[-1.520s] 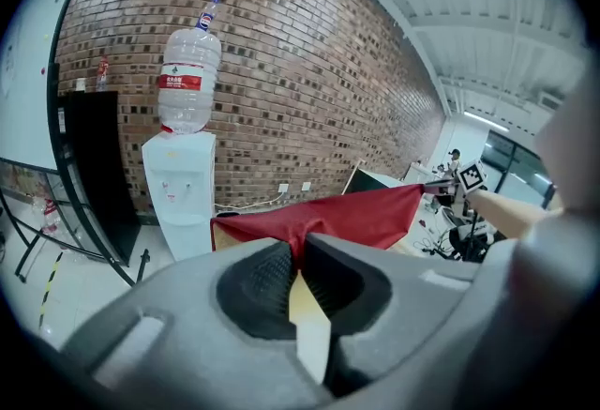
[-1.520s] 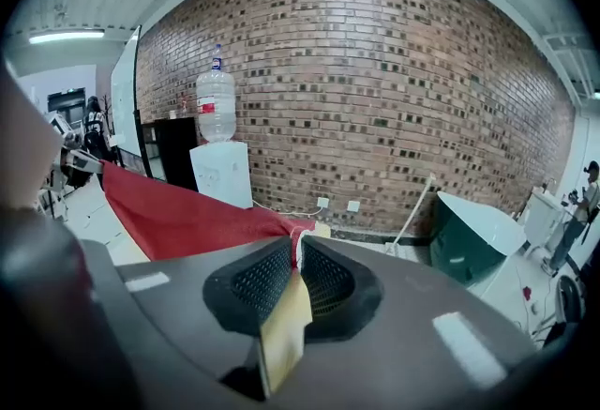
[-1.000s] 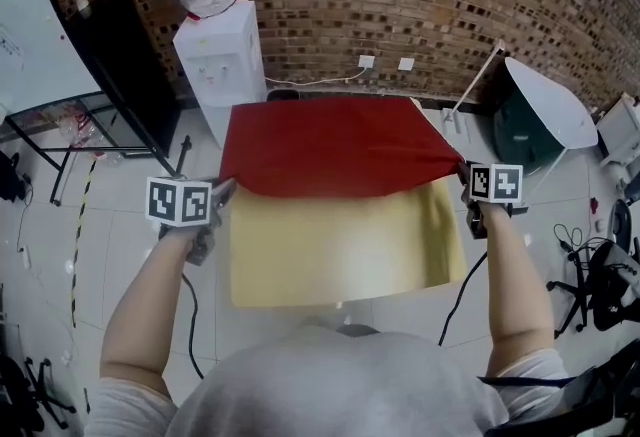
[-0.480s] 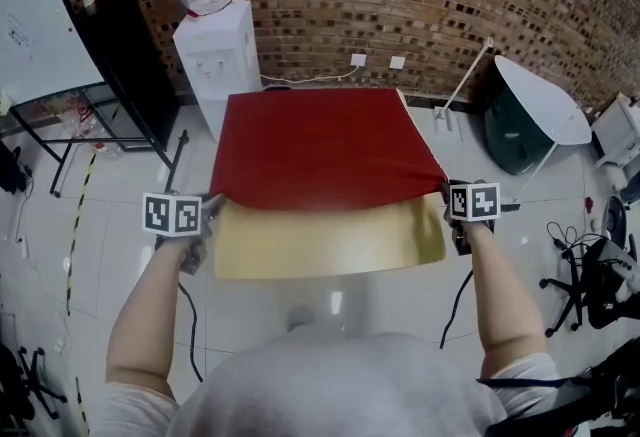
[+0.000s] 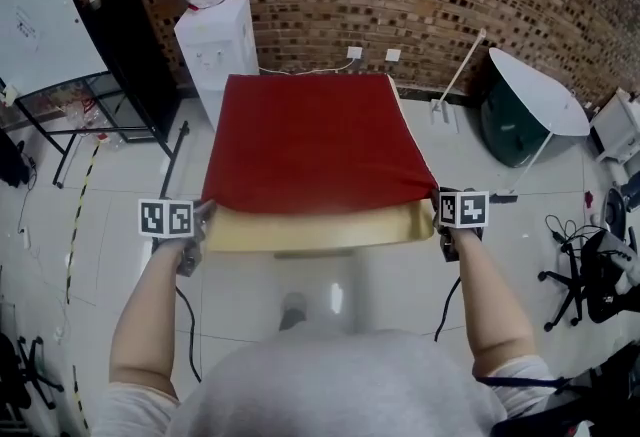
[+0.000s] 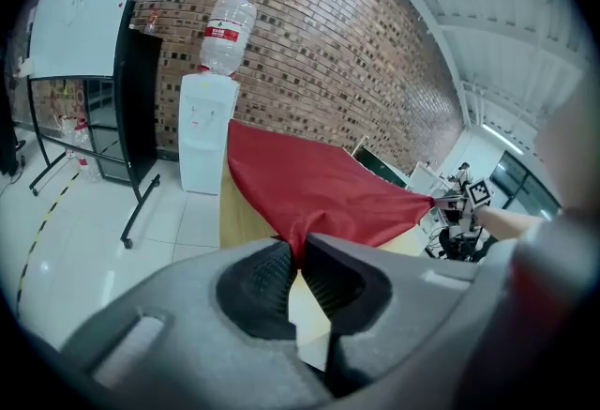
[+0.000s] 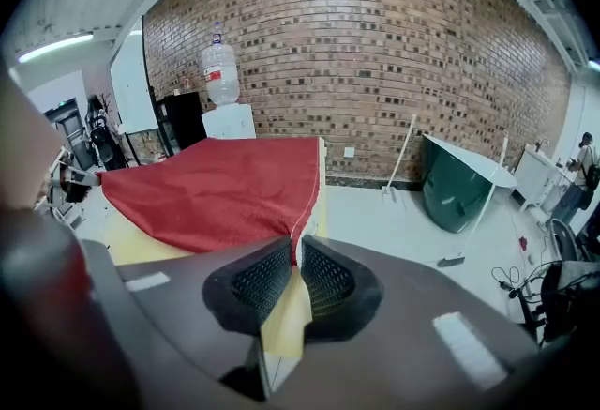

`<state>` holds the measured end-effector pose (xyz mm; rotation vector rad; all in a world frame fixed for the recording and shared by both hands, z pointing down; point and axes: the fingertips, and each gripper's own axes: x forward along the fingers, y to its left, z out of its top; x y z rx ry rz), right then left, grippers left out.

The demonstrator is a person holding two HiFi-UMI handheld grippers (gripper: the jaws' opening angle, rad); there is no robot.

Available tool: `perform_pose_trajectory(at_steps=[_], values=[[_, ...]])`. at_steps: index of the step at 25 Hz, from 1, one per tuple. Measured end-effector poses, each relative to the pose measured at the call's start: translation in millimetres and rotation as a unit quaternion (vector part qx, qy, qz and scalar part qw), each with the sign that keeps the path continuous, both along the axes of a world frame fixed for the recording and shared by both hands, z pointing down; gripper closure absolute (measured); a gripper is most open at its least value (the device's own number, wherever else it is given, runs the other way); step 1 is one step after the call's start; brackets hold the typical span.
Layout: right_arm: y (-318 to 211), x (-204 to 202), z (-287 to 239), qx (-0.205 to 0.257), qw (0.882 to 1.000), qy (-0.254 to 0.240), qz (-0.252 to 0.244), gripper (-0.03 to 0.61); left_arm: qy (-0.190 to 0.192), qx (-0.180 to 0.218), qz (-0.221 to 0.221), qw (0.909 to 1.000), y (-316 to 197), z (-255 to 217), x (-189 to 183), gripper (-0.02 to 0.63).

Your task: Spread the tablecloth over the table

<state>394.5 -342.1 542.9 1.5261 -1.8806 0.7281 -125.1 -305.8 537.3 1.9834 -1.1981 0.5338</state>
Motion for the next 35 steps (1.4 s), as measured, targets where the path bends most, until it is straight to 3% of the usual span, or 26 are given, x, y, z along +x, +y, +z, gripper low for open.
perform_pose_trajectory(at_steps=[14, 22, 35], values=[[59, 7, 39, -0.034, 0.999, -0.024, 0.023, 0.545, 0.013, -0.042, -0.036, 0.9984, 52, 48, -4, 0.6], [74, 12, 66, -0.065, 0.997, 0.003, 0.039, 0.541, 0.026, -0.063, -0.041, 0.9968, 68, 76, -4, 0.598], [84, 20, 87, -0.081, 0.995, -0.013, 0.054, 0.535, 0.042, -0.086, -0.058, 0.9937, 80, 91, -3, 0.597]])
